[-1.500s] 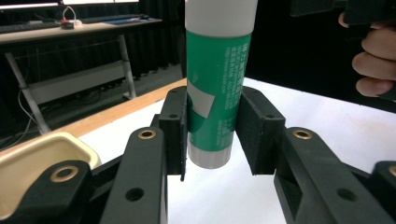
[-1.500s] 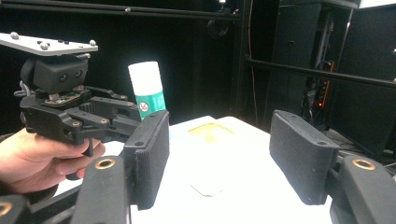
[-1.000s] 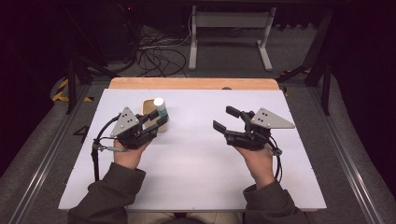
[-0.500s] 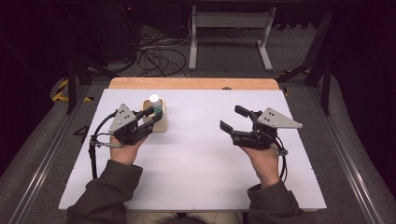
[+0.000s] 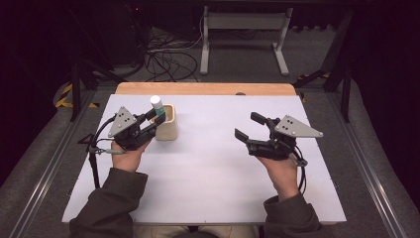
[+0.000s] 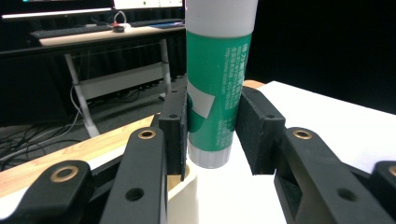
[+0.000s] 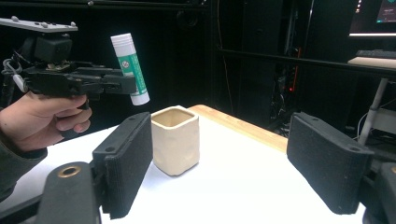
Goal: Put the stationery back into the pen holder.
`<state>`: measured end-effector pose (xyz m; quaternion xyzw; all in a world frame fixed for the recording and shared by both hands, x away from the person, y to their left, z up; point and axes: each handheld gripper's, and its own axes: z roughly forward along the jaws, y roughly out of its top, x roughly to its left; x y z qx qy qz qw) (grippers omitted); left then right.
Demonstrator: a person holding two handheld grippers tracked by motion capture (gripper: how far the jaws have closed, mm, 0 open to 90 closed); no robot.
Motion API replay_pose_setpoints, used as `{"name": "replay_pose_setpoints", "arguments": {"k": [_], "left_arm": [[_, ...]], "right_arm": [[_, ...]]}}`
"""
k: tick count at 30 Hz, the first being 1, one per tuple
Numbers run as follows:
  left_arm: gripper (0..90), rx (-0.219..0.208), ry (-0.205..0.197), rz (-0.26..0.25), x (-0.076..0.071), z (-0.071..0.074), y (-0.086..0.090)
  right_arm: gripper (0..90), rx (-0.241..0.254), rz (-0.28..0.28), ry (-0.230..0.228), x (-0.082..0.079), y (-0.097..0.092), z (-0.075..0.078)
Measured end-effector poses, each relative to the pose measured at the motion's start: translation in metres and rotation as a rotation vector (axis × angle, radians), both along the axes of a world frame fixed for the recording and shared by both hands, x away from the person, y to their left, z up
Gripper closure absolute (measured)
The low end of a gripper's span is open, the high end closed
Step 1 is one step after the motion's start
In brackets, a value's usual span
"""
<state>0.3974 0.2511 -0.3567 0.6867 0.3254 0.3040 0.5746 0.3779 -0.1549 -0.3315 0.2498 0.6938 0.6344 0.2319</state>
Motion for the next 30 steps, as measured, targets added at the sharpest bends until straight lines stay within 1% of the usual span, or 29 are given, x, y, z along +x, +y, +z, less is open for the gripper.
{"name": "replay_pose_setpoints", "arguments": {"k": [2, 5, 7, 8, 9, 15, 20, 28, 30], "left_arm": [[65.5, -0.005, 0.002, 0.012, 0.004, -0.002, 0.002], [65.5, 0.001, 0.003, 0.034, 0.009, -0.004, 0.004], [65.5, -0.004, 0.009, 0.046, 0.012, -0.006, 0.005], [65.5, -0.004, 0.008, 0.051, 0.013, -0.006, 0.005], [65.5, -0.006, 0.008, 0.055, 0.014, -0.007, 0.005], [65.5, -0.006, 0.009, 0.066, 0.02, -0.01, 0.004], [65.5, -0.006, 0.026, 0.076, 0.026, -0.015, 0.004], [65.5, 0.009, 0.047, 0.093, 0.036, -0.023, 0.004], [65.5, 0.009, 0.054, 0.094, 0.038, -0.025, 0.004]], "right_arm": [[23.3, 0.004, -0.002, -0.003, -0.001, -0.001, 0.001], [23.3, 0.006, -0.005, -0.007, -0.001, -0.003, 0.001], [23.0, 0.012, -0.008, -0.006, -0.002, -0.005, 0.001], [22.8, 0.004, -0.008, -0.008, -0.001, -0.007, 0.001], [22.6, 0.012, -0.01, -0.006, -0.001, -0.007, 0.001], [21.3, 0.023, -0.012, -0.012, -0.002, -0.012, 0.002], [19.3, 0.026, -0.006, -0.012, -0.001, -0.017, 0.002], [16.3, 0.041, -0.005, 0.0, -0.001, -0.022, 0.0], [15.8, 0.04, -0.002, -0.004, -0.001, -0.024, 0.0]]}}
